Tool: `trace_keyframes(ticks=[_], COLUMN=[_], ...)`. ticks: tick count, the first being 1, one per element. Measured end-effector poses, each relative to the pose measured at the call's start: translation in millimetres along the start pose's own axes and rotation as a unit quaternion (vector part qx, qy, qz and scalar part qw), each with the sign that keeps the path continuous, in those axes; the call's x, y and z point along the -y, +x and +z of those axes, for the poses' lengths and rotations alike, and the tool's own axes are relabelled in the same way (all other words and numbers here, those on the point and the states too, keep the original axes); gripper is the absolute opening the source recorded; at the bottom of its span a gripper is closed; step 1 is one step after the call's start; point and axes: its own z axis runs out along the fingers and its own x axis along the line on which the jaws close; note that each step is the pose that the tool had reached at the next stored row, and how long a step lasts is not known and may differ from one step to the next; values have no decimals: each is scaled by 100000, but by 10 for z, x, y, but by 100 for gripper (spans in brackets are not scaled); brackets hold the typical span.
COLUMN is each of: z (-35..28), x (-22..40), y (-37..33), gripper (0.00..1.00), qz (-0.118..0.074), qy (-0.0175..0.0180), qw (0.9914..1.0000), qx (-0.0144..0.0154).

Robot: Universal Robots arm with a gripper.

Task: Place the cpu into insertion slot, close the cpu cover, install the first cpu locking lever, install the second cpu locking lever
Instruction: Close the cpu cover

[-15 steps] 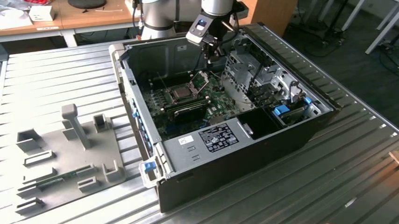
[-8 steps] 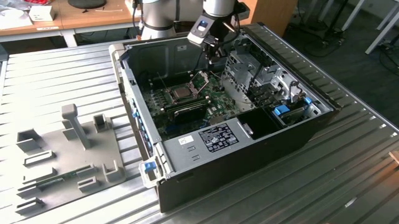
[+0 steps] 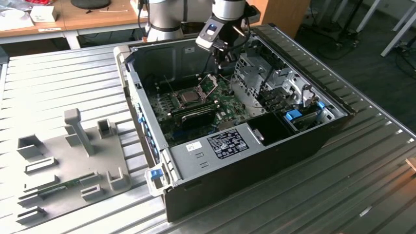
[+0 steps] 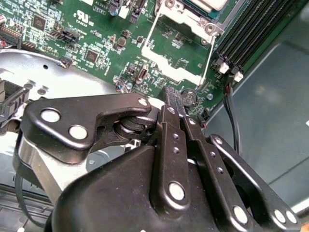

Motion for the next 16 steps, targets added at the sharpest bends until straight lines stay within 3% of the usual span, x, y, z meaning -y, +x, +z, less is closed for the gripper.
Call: trace_keyframes(ticks=[16], z=[165], x=[-9], y=[-2], gripper=[10], qz=[317], qy=[-5], qw=[99999], qx=[22])
